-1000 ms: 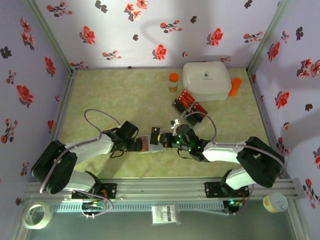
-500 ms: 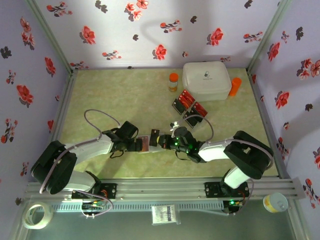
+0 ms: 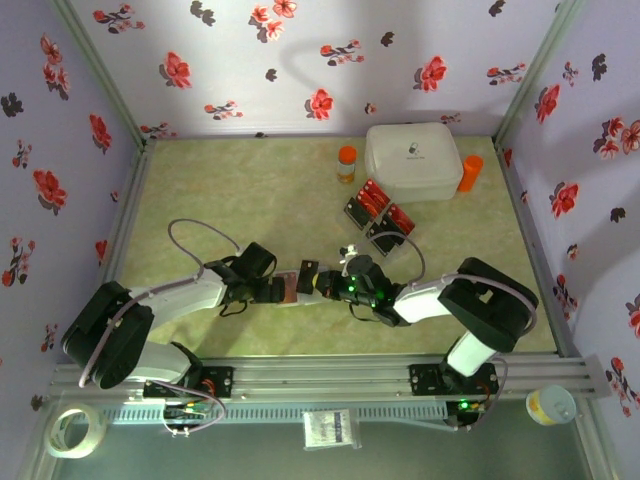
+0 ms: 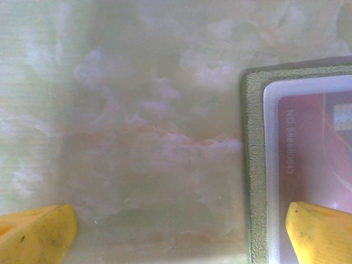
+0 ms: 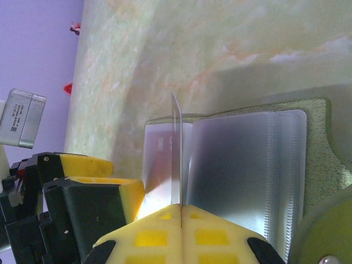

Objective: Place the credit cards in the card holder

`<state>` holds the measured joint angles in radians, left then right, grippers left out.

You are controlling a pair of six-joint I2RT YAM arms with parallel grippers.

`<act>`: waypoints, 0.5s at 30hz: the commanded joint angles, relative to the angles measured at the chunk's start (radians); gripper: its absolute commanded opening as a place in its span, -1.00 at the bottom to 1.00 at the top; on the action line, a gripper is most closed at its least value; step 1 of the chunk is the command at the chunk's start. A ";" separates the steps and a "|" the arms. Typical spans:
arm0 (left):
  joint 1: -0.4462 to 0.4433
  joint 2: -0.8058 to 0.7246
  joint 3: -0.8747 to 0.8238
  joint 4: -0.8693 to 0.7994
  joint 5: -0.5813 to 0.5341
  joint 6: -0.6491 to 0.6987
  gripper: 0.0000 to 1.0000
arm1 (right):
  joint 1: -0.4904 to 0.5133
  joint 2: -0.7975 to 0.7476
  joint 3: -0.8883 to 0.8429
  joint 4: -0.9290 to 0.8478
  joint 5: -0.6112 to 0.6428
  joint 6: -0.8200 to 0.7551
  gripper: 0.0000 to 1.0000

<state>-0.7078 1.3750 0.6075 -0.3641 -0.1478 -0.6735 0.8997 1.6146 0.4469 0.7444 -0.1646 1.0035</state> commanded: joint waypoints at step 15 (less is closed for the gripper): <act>0.002 0.033 -0.042 0.038 0.003 0.006 0.99 | 0.008 0.018 0.035 -0.130 -0.082 -0.011 -1.00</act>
<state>-0.7078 1.3743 0.6067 -0.3637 -0.1478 -0.6735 0.8997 1.6257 0.4599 0.6884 -0.2226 1.0050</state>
